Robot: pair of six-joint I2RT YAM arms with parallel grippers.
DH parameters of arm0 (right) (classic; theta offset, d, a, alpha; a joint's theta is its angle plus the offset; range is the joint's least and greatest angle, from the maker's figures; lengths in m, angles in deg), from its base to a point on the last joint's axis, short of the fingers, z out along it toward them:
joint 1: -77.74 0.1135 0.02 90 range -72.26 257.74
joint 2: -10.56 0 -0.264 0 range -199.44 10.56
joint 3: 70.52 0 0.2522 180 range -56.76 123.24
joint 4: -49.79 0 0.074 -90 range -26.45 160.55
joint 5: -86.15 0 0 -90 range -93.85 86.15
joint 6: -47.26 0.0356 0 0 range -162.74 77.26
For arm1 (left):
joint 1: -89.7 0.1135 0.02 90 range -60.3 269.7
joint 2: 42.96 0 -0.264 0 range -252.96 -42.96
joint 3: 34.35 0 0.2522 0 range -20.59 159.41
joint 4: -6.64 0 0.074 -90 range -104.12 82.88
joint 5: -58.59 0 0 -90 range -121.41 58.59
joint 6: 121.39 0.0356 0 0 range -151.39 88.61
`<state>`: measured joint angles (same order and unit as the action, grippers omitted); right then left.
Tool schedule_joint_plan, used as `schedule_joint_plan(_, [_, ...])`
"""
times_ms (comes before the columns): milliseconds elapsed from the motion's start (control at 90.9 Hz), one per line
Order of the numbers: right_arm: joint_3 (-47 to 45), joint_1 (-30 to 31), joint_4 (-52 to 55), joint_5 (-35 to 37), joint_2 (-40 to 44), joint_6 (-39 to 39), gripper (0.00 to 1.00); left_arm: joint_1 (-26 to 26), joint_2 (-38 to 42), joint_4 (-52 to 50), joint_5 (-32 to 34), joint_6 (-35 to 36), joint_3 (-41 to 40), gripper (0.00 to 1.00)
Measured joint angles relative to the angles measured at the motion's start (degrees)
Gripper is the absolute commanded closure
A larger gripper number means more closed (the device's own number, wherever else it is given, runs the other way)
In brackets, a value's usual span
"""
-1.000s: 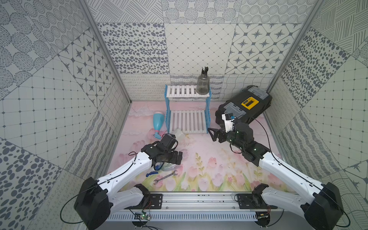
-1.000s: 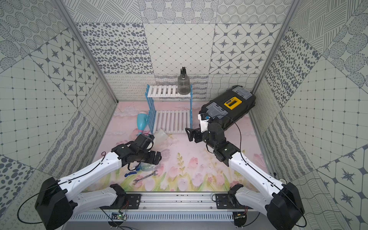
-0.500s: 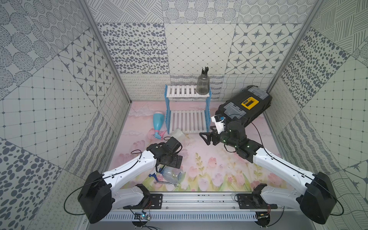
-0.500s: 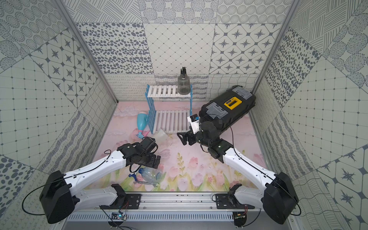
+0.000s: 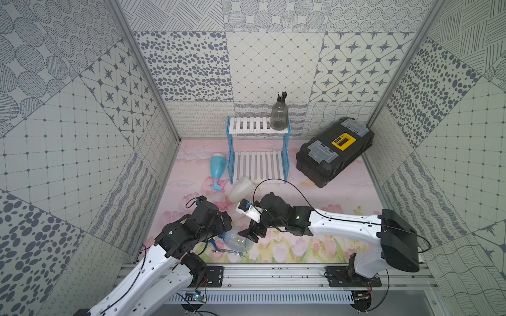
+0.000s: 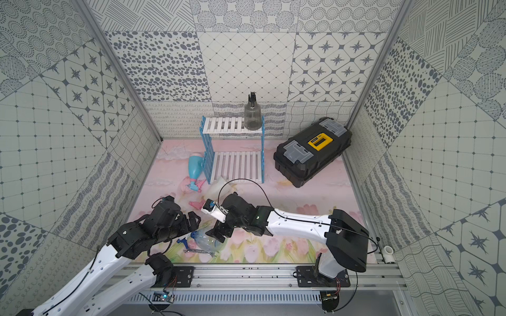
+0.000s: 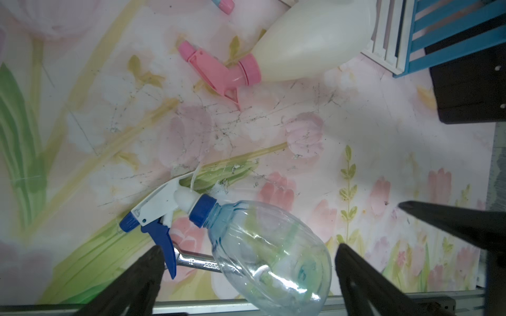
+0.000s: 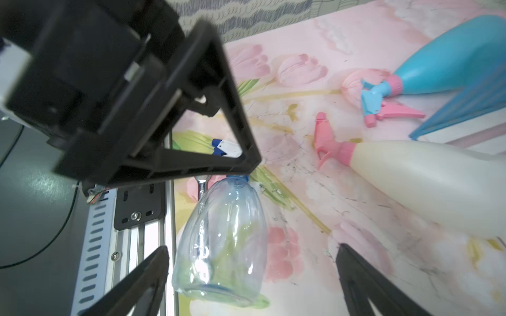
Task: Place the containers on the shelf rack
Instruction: 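Pick up a container from the center of the board.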
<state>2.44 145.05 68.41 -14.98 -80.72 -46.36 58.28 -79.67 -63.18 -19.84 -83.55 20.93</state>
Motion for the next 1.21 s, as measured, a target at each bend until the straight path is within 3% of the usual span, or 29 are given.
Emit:
schedule_joint_plan(418, [7.34, 1.73, 1.88, 0.28, -13.03, -3.26, 0.03, 1.51, -3.69, -6.86, 3.48, -0.44, 4.87, 0.01])
schedule_joint_plan(847, [8.57, 1.84, 2.86, -0.42, -16.35, -4.15, 0.03, 1.51, -3.21, -8.15, 3.63, -0.04, 3.06, 0.01])
schedule_joint_plan(935, [8.57, 1.84, 2.95, -0.42, -16.68, -4.55, 0.09, 1.51, -2.99, -8.50, 3.69, -0.04, 2.84, 0.01])
schedule_joint_plan(1100, [8.57, 1.88, 2.73, -0.15, -16.72, -5.14, 0.33, 1.51, -2.91, -8.28, 3.93, 0.17, 2.38, 0.01])
schedule_joint_plan(1210, [8.37, 1.88, 2.38, 0.42, -16.63, -5.18, 0.39, 1.51, -2.95, -7.80, 4.28, 0.52, 2.14, 0.01])
